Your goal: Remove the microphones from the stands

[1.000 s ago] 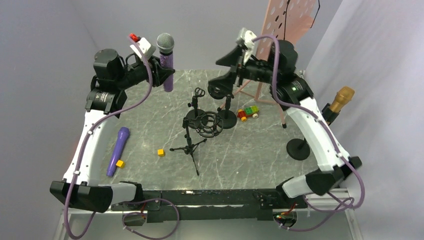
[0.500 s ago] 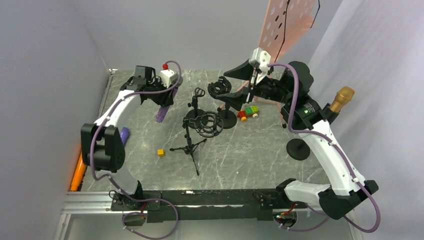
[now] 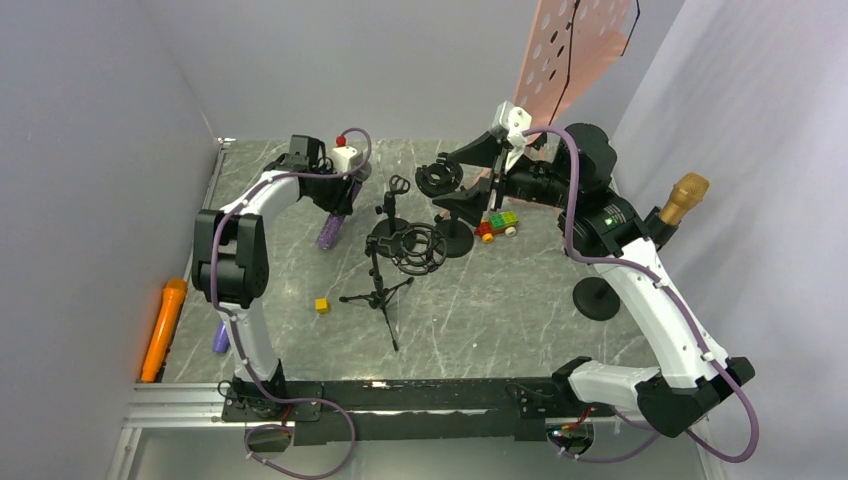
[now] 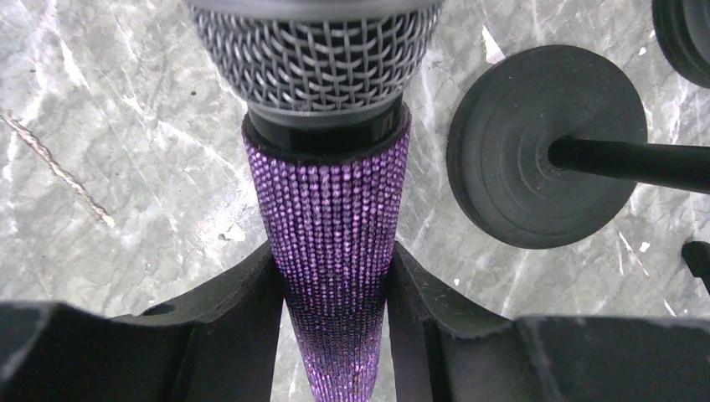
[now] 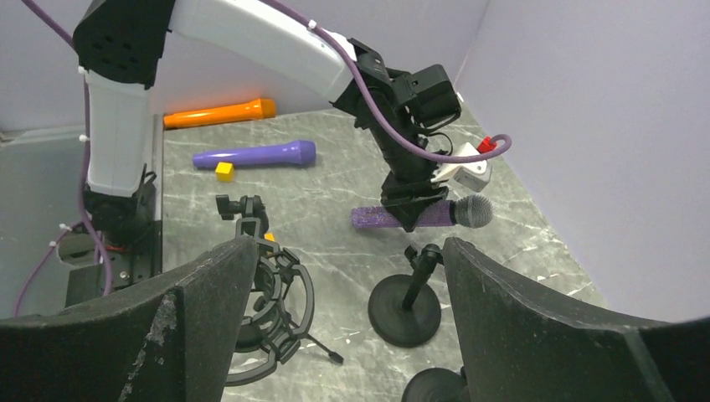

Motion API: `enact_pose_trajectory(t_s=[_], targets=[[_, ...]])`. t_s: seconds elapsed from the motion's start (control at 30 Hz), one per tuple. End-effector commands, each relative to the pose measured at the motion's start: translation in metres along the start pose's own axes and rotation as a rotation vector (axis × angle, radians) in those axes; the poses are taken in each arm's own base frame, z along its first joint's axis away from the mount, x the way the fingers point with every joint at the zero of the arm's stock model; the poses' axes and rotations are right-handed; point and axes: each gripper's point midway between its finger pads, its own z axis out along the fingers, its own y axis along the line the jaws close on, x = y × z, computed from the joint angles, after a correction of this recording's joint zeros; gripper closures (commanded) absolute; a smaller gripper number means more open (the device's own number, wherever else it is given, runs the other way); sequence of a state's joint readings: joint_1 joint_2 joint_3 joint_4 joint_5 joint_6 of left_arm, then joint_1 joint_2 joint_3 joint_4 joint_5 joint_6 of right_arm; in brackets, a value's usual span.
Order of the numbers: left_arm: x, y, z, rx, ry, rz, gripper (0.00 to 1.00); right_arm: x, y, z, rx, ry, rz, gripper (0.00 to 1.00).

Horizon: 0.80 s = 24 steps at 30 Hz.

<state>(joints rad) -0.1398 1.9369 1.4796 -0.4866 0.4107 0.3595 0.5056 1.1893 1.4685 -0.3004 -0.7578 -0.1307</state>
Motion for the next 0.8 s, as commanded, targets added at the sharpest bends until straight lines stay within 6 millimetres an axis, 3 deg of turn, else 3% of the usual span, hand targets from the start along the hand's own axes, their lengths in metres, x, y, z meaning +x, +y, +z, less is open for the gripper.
enact_pose_trajectory(t_s=[0.0,0.2,0.43,0.63,0.77], targets=[[-0.021,0.004,0.003,-0.003,-0.055,0.01,0.85,0.005,-0.001,-0.003,0.011,0.017,-0.021,0.14],[-0.004,0.006,0.017,0.002,-0.011,-0.007,0.67,0.028,0.001,-0.007,0.019,0.065,-0.007,0.14],[0.005,-0.001,0.027,0.06,0.017,-0.026,0.63,0.05,0.0,-0.003,0.032,0.1,0.064,0.14],[-0.008,-0.007,0.016,0.081,-0.024,-0.042,0.32,0.059,-0.004,0.0,0.032,0.126,0.073,0.15],[-0.018,-0.004,-0.002,0.038,-0.057,-0.055,0.23,0.061,-0.004,0.003,0.025,0.126,0.096,0.15]])
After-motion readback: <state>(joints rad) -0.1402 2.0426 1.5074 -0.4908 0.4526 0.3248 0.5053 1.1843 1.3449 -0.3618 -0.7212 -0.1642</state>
